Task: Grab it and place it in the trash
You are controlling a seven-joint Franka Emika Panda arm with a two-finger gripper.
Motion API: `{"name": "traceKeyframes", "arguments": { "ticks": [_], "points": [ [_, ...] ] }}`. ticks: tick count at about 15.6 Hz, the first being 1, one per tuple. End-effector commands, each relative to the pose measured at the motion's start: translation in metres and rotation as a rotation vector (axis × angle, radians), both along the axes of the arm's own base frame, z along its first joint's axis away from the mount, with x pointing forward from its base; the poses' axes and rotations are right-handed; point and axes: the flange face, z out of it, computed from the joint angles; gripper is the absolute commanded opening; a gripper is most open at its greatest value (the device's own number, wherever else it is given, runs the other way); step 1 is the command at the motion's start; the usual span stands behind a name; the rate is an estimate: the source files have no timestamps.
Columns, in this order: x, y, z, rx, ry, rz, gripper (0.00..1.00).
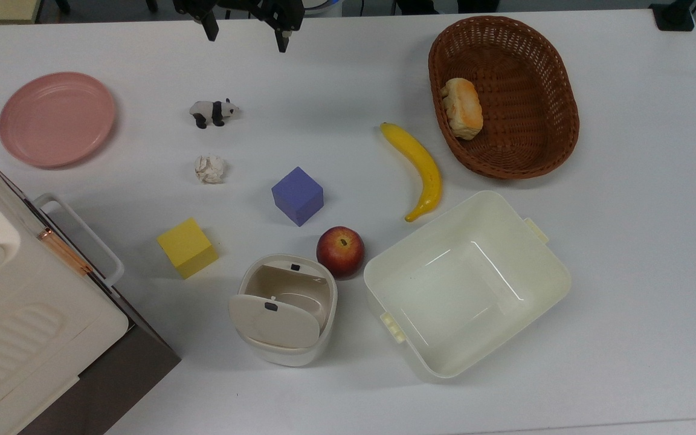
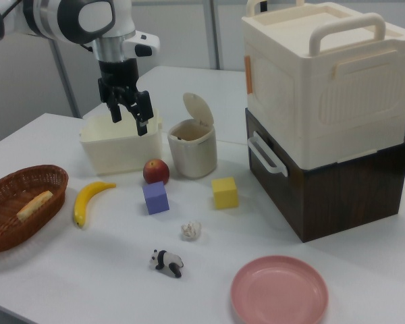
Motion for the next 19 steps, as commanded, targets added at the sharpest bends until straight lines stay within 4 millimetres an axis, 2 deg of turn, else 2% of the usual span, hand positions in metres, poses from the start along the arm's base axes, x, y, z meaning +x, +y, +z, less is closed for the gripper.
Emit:
{"name": "traceKeyframes", "arguments": {
  "ticks": [1,9,12,19],
  "points": [
    [-0.007,-0.001,0.005,0.017,-0.003,0.016,1.00],
    [-0.018,0.001,0.018,0.011,-0.035,0.056,1.00],
    [-0.011,0.008,0.001,-0.001,-0.081,0.073,1.00],
    [-0.010,0.005,0.008,-0.004,-0.107,0.073,1.00]
  ]
}}
